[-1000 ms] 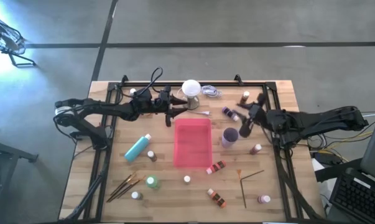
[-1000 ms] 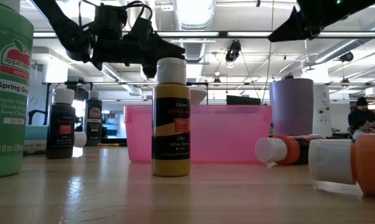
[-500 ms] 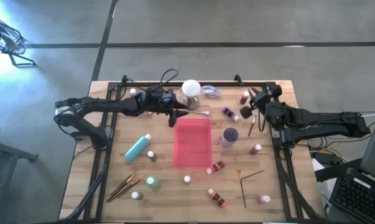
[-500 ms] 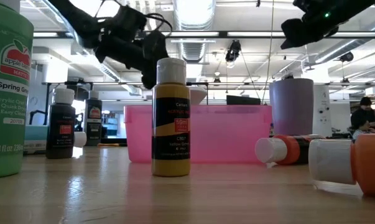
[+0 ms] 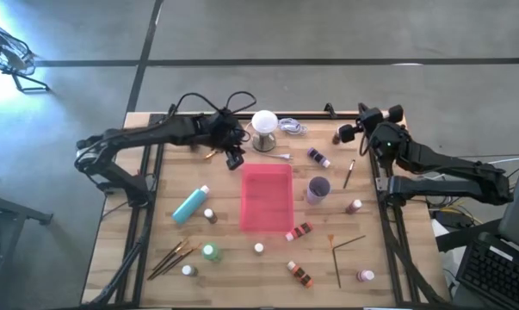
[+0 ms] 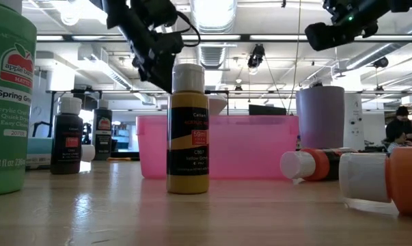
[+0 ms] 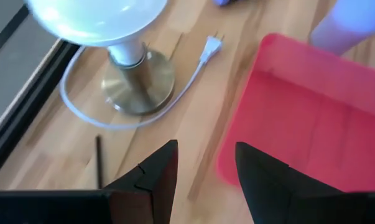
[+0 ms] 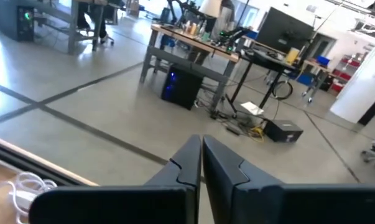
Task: Pick & Place Paint Supplies
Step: Put the orange paintbrush into the purple cup
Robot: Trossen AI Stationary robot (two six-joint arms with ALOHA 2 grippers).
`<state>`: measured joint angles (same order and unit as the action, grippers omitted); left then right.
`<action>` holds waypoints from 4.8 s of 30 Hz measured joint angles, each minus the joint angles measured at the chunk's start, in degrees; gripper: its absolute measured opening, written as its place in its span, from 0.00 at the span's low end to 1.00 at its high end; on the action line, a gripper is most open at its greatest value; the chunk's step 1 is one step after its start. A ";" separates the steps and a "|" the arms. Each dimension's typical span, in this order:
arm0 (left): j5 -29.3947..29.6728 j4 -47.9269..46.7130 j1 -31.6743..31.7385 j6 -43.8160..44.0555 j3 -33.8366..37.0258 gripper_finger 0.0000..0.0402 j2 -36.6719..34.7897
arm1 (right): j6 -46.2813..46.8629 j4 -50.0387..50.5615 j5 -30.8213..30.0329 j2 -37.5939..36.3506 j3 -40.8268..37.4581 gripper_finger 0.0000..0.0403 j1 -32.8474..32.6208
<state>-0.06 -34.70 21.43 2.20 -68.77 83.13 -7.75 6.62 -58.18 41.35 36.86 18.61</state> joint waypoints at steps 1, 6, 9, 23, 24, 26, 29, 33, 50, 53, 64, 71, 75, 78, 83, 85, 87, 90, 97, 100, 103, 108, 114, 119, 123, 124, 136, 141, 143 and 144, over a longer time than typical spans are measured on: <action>0.19 -1.48 0.00 0.24 -0.83 0.41 0.00 | -0.56 0.00 0.18 0.02 -0.04 0.02 0.00; 0.20 -6.55 0.00 1.00 -4.07 0.41 -0.02 | -3.46 -0.38 0.20 0.02 -0.02 0.02 -0.07; 0.20 -9.29 0.00 2.39 -5.31 0.41 -0.02 | -3.79 -0.55 0.18 0.02 -0.02 0.02 -0.07; 7.75 -18.40 0.00 2.78 -5.07 0.41 -0.02 | -3.16 -0.92 0.35 0.13 -0.23 0.02 -0.07; 9.19 -18.84 0.00 2.75 -5.07 0.41 -0.02 | -3.15 -1.03 0.37 0.13 -0.23 0.02 -0.07; 11.93 -19.48 0.02 2.75 -5.07 0.41 -0.02 | -2.66 -1.10 1.60 0.13 -0.23 0.02 -0.07; 14.75 -19.54 0.04 2.75 -5.07 0.41 -0.03 | -2.55 -1.28 4.75 0.13 -0.23 0.02 -0.08; 15.28 -19.87 0.02 3.33 -4.86 0.41 -0.04 | -2.75 -1.41 8.03 0.13 -0.26 0.02 -0.07; 12.57 -34.65 -2.92 11.48 -0.63 0.41 -0.13 | -2.94 -1.39 8.72 0.13 -0.45 0.02 -0.08; 12.60 -35.82 -5.89 14.65 -1.49 0.41 -0.31 | -2.84 -1.39 8.72 0.13 -0.45 0.02 -0.07; 18.33 -27.45 -14.19 17.12 -1.69 0.41 -0.37 | 1.81 0.93 17.26 0.11 -0.69 0.02 -0.09; 23.11 -18.53 -16.43 9.92 -1.20 0.41 -0.37 | -0.04 3.23 45.88 -0.05 -0.69 0.02 -1.36; 23.17 -12.38 -16.45 6.64 -1.18 0.41 -0.37 | -3.02 6.11 53.99 -0.01 -0.69 0.02 -5.96; 24.04 -6.84 -16.41 3.62 -1.18 0.41 -0.37 | -4.28 10.20 53.96 0.07 0.43 0.02 -11.65; 24.18 8.16 -16.00 -3.81 1.94 0.41 -0.68 | -9.27 11.30 54.19 2.67 3.43 0.02 -24.53; 21.93 14.34 -15.43 -5.98 4.37 0.41 -0.94 | -14.28 11.21 53.33 4.28 4.64 0.02 -29.44; 18.23 18.48 -14.76 -6.90 6.85 0.41 -1.29 | -18.41 11.24 51.11 6.11 5.81 0.02 -33.91; 14.64 24.11 -13.83 -7.01 11.27 0.41 -2.31 | -18.31 11.85 44.46 9.57 7.58 0.02 -38.98; 14.25 39.87 -12.50 -7.00 23.72 0.41 -9.78 | -3.38 24.86 39.78 20.69 16.83 0.02 -44.71; 14.26 45.19 -12.52 -7.10 28.39 0.41 -14.01 | 3.51 33.85 39.75 26.60 23.49 0.02 -45.70; 14.25 47.45 -12.55 -5.97 31.78 0.41 -18.05 | 10.12 41.56 39.73 32.08 29.43 0.02 -46.40; 14.25 47.63 -12.55 -0.10 35.92 0.41 -23.37 | 16.59 49.21 40.00 39.07 33.16 0.02 -48.29; 14.24 48.13 -12.66 5.56 40.11 0.41 -26.71 | 23.88 51.04 39.99 42.89 30.51 0.02 -51.92; 13.64 48.15 -12.92 9.34 41.95 0.41 -27.12 | 27.57 45.97 39.79 44.01 26.99 0.02 -53.39; 10.26 47.78 -13.07 12.05 43.83 0.41 -27.04 | 28.19 41.88 39.76 43.92 24.07 0.03 -53.53; 9.49 47.77 -13.08 12.83 44.15 0.41 -27.04 | 29.06 41.91 39.75 43.87 23.75 0.04 -53.51; 8.22 48.13 -13.44 12.66 45.10 0.41 -27.04 | 38.98 41.91 46.66 43.45 21.35 0.30 -55.01; 8.22 48.10 -13.44 12.56 45.03 0.41 -27.04 | 43.95 39.66 48.29 43.45 19.98 0.37 -56.32; 8.22 48.09 -13.44 12.55 45.03 0.41 -27.04 | 44.13 37.38 48.36 43.47 19.39 0.38 -57.11; 8.22 48.10 -13.44 12.52 45.03 0.41 -27.04 | 44.15 36.15 48.36 43.47 19.11 0.39 -57.45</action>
<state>8.16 13.41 7.99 14.72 -23.75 56.10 36.39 42.78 -9.82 84.82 55.97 -38.84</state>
